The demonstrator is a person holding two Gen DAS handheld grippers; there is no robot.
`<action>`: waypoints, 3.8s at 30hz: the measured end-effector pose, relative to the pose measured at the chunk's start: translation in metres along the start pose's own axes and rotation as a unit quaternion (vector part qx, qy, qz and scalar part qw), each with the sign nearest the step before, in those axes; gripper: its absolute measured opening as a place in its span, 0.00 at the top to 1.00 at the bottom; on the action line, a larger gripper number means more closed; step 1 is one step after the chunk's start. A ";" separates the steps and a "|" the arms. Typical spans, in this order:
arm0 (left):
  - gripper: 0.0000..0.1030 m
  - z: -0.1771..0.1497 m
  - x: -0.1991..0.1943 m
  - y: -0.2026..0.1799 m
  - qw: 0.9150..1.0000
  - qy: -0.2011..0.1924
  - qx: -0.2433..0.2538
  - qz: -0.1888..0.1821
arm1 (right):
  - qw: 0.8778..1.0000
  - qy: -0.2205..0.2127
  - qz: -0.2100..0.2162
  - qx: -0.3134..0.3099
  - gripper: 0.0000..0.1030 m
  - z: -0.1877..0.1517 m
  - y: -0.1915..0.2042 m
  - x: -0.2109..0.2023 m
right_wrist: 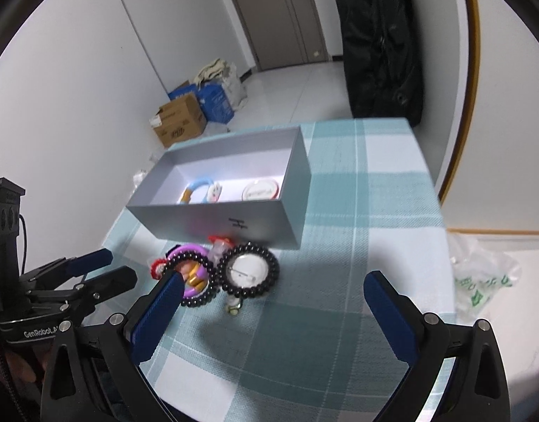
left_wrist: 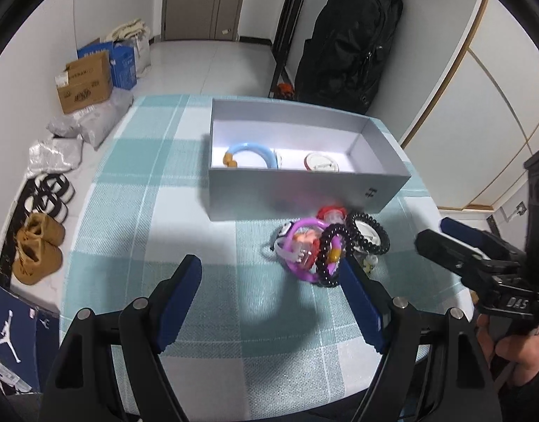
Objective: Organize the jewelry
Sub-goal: 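Withdraw both open tools from the box, then grasp a black coiled hair tie with the right tool while the left tool grasps the black beaded bracelet, then carry both black bracelets over the box and open both tools inside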
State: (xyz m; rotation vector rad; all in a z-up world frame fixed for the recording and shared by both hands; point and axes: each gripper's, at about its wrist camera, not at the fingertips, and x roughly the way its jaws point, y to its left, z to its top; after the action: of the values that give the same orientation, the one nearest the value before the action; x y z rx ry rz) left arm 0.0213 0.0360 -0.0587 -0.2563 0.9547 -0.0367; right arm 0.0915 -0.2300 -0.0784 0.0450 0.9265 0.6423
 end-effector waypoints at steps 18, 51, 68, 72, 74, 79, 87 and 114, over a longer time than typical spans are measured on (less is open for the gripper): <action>0.26 -0.002 -0.005 -0.002 0.999 -0.007 0.012 -0.041 | 0.998 0.049 0.036 0.004 0.56 -0.004 0.002 0.035; 0.83 -0.002 0.018 -0.027 0.996 0.055 0.032 -0.055 | 1.000 0.006 0.004 0.009 0.92 0.002 -0.008 0.008; 0.95 -0.002 0.020 -0.027 0.996 0.067 0.049 -0.040 | 1.000 -0.004 0.010 0.028 0.92 0.005 -0.017 0.002; 0.95 0.002 0.015 -0.031 0.996 0.058 0.055 -0.041 | 1.000 -0.007 0.010 0.029 0.92 0.006 -0.018 0.001; 0.95 0.003 0.011 -0.033 0.996 0.053 0.059 -0.045 | 0.999 -0.010 0.010 0.030 0.92 0.007 -0.018 0.001; 0.95 0.006 -0.001 -0.035 0.996 0.033 0.059 -0.051 | 0.999 -0.018 0.014 0.029 0.92 0.009 -0.018 -0.002; 0.95 0.020 -0.023 -0.026 0.997 -0.012 0.038 -0.065 | 0.996 -0.062 0.048 0.033 0.92 0.017 -0.012 -0.023; 0.95 0.089 0.019 0.005 0.997 -0.013 -0.034 -0.072 | 0.995 -0.036 0.080 0.046 0.92 0.085 -0.013 0.035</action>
State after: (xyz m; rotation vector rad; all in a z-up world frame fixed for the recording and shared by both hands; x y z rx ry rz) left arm 0.1041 0.0555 -0.0264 -0.3865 0.9107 -0.1331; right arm 0.1767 -0.2022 -0.0553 0.2250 0.8885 0.7407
